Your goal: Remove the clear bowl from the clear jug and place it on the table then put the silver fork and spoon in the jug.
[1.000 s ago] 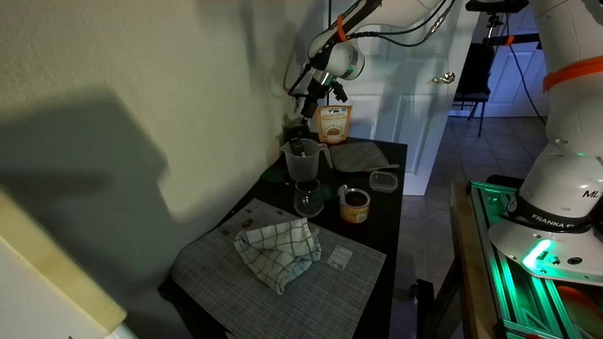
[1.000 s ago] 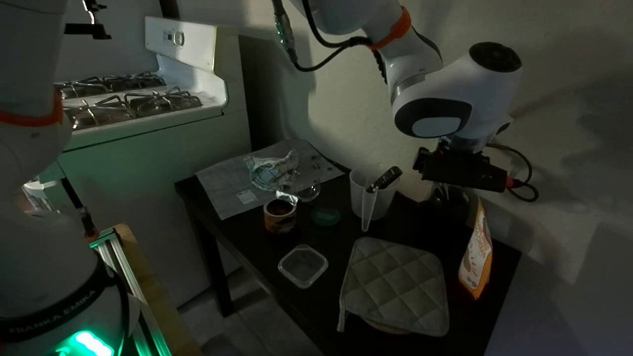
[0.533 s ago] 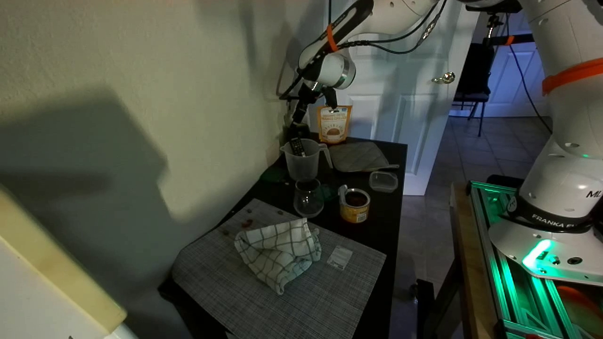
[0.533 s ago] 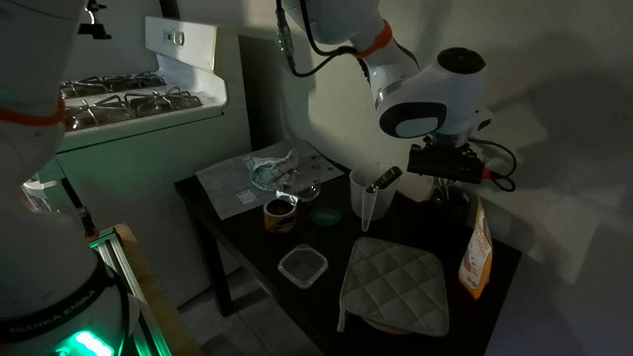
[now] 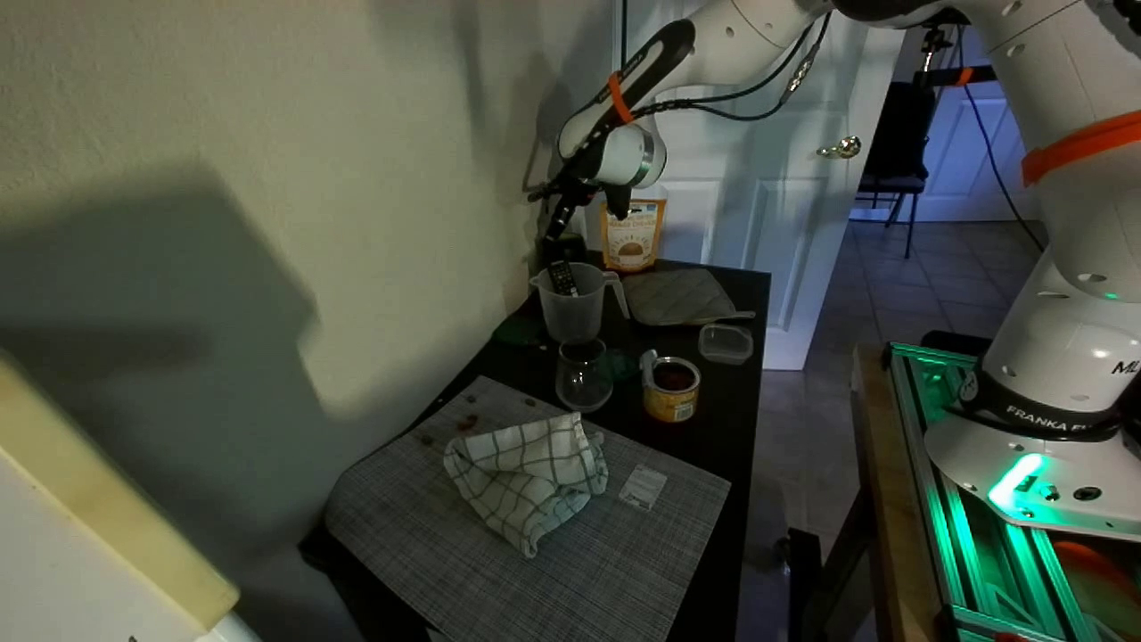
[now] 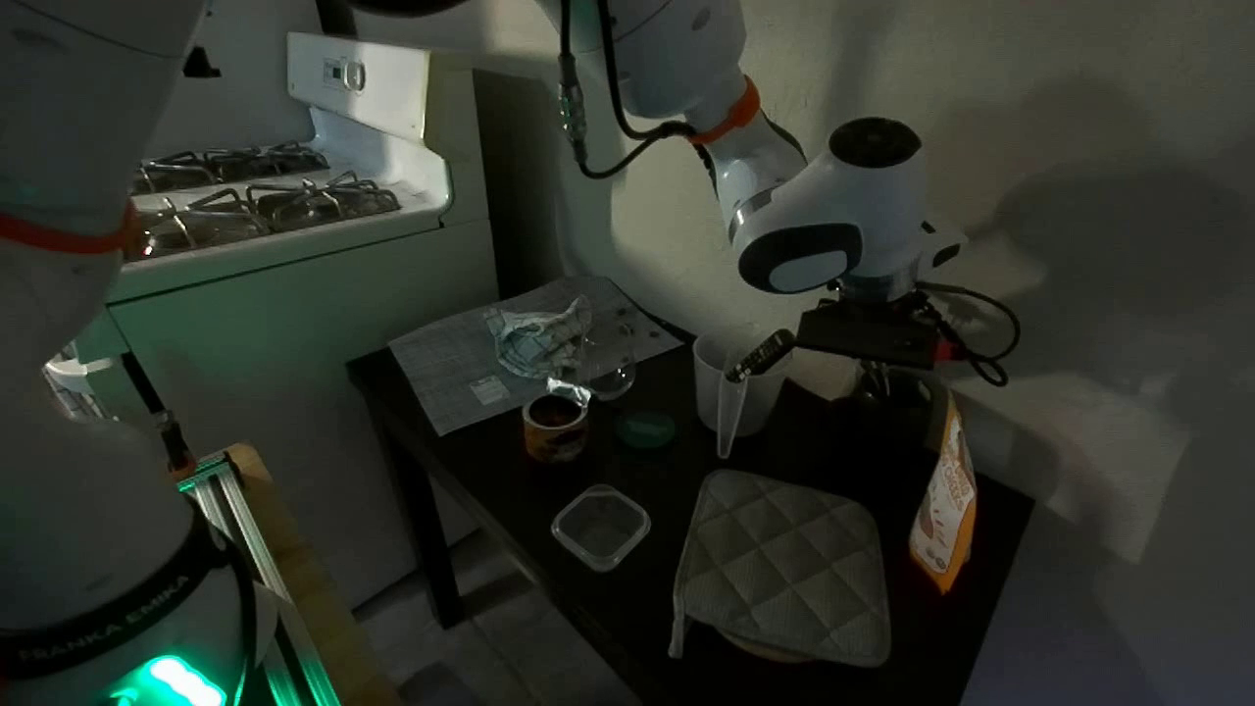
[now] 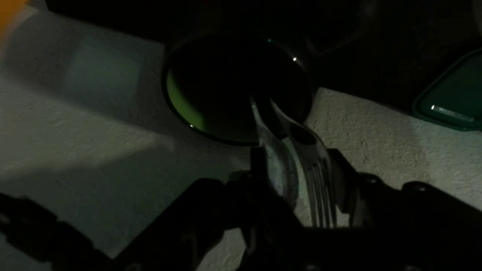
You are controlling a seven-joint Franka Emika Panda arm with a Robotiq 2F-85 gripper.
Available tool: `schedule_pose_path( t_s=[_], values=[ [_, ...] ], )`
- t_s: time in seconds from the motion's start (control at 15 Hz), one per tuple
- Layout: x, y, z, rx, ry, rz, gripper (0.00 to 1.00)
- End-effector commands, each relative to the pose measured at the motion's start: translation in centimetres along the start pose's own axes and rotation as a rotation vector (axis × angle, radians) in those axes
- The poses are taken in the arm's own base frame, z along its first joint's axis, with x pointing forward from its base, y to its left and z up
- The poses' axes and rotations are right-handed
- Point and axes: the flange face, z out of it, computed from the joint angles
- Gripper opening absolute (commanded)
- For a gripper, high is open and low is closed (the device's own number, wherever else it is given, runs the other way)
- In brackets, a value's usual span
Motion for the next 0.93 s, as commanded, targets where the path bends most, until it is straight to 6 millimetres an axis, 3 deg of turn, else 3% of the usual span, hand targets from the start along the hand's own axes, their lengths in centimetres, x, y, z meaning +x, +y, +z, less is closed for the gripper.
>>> schedule_pose_path(
  t_s=[0.0,0.07,0.33,0.67,0.87],
  values=[
    [0.2,-0.3,0.6,-0.049,0.012,0.01,0.39],
    [0.3,-0.4,0.6,-0.057,0.013,0.007,0.24],
    [0.6,-0.7,0.5,-0.079,0.016,-0.005,0.0],
    [0.3,-0.3,-0.9,-0.096,0.005,-0.011,0.01],
    [-0.3,0.2,-3.0,-0.096,0.001,-0.012,0.01]
  ],
)
